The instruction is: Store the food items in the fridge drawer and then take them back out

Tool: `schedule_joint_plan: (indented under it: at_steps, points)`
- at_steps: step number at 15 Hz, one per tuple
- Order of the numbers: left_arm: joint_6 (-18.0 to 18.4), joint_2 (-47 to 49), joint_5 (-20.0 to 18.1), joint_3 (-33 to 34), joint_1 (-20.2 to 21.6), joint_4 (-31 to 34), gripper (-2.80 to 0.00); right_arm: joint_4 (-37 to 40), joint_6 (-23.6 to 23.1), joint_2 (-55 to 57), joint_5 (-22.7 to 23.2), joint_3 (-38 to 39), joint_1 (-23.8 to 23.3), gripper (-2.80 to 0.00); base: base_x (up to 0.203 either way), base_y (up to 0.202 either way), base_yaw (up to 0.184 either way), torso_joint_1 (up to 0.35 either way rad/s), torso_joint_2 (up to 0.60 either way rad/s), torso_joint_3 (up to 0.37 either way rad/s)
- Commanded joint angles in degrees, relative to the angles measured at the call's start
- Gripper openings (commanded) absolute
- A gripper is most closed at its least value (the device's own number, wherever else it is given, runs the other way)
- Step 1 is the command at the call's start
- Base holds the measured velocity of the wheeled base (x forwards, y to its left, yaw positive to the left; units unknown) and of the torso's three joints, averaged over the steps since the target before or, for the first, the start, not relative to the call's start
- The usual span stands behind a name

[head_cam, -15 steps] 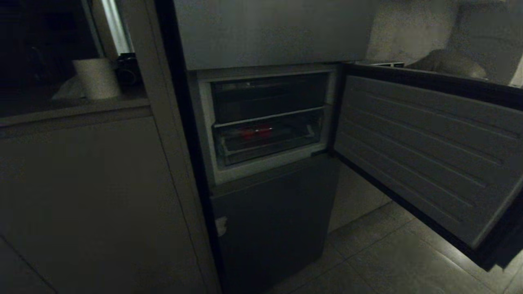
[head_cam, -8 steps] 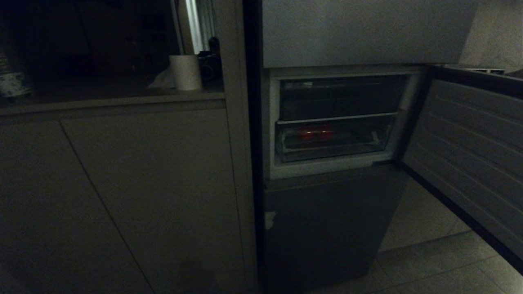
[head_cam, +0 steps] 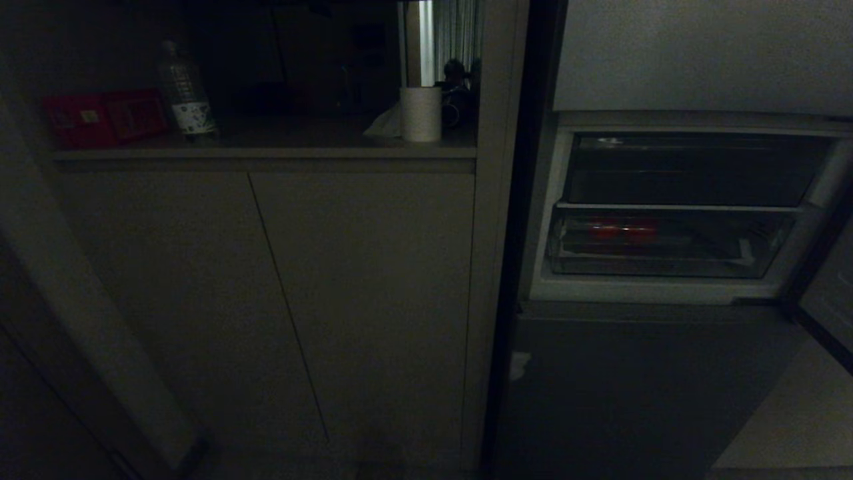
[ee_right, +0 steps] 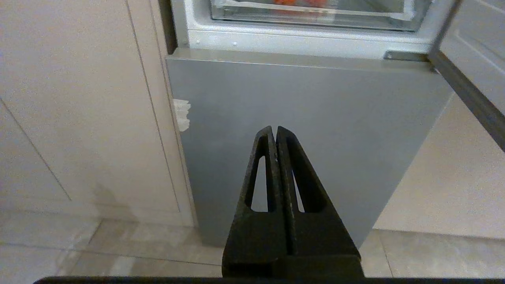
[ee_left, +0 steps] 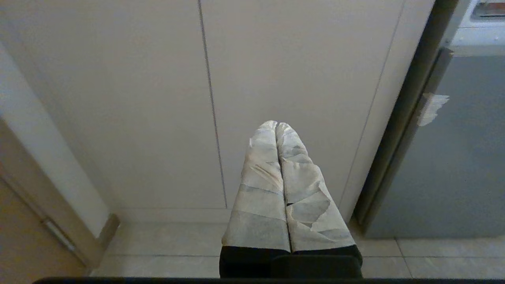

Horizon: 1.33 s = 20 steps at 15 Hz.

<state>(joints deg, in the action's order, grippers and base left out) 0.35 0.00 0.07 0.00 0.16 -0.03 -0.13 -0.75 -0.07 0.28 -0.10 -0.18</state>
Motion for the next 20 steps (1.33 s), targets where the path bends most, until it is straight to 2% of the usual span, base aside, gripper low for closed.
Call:
schedule_joint_plan:
  at_steps: [1,2,4,6,9,13,15,16,17,20]
  points:
    - [0.0,0.0,0.0,0.0,0.0,-0.1,-2.8,0.1,-2.2,0.1,0.6,0.0,0.0,-2.8,0.0,0.0,0.0,0.0,0.0,0.0]
    - [0.0,0.0,0.0,0.0,0.0,-0.1,-2.8,-0.1,-4.3,0.1,0.7,0.0,0.0,-2.8,0.0,0.0,0.0,0.0,0.0,0.0]
    - [0.0,0.0,0.0,0.0,0.0,-0.1,-2.8,0.2,-4.8,4.1,1.1,-4.6,0.0,-2.8,0.0,0.0,0.0,0.0,0.0,0.0]
    - [0.0,0.0,0.0,0.0,0.0,-0.1,-2.8,0.3,-2.6,15.5,2.1,-11.7,0.0,-2.8,0.0,0.0,0.0,0.0,0.0,0.0]
    - [0.0,0.0,0.0,0.0,0.0,-0.1,-2.8,-2.0,0.9,38.4,5.3,-21.1,0.0,-2.8,0.0,0.0,0.0,0.0,0.0,0.0]
    - [0.0,0.0,0.0,0.0,0.0,-0.1,-2.8,-18.0,3.0,65.7,7.4,-27.1,0.6,-2.8,0.0,0.0,0.0,0.0,0.0,0.0]
    - [0.0,0.0,0.0,0.0,0.0,-0.1,-2.8,-26.2,4.0,73.6,6.2,-29.2,0.9,-2.8,0.0,0.0,0.0,0.0,0.0,0.0]
    - [0.0,0.0,0.0,0.0,0.0,-0.1,-2.8,-28.8,4.9,78.7,2.4,-30.3,0.9,-2.8,0.0,0.0,0.0,0.0,0.0,0.0]
    - [0.0,0.0,0.0,0.0,0.0,-0.1,-2.8,-31.2,5.9,83.6,-3.7,-31.8,0.9,-2.8,0.0,0.0,0.0,0.0,0.0,0.0]
    - [0.0,0.0,0.0,0.0,0.0,-0.1,-2.8,-39.6,7.4,95.4,-27.4,-37.8,-0.6,-2.8,0.0,0.0,0.0,0.0,0.0,0.0]
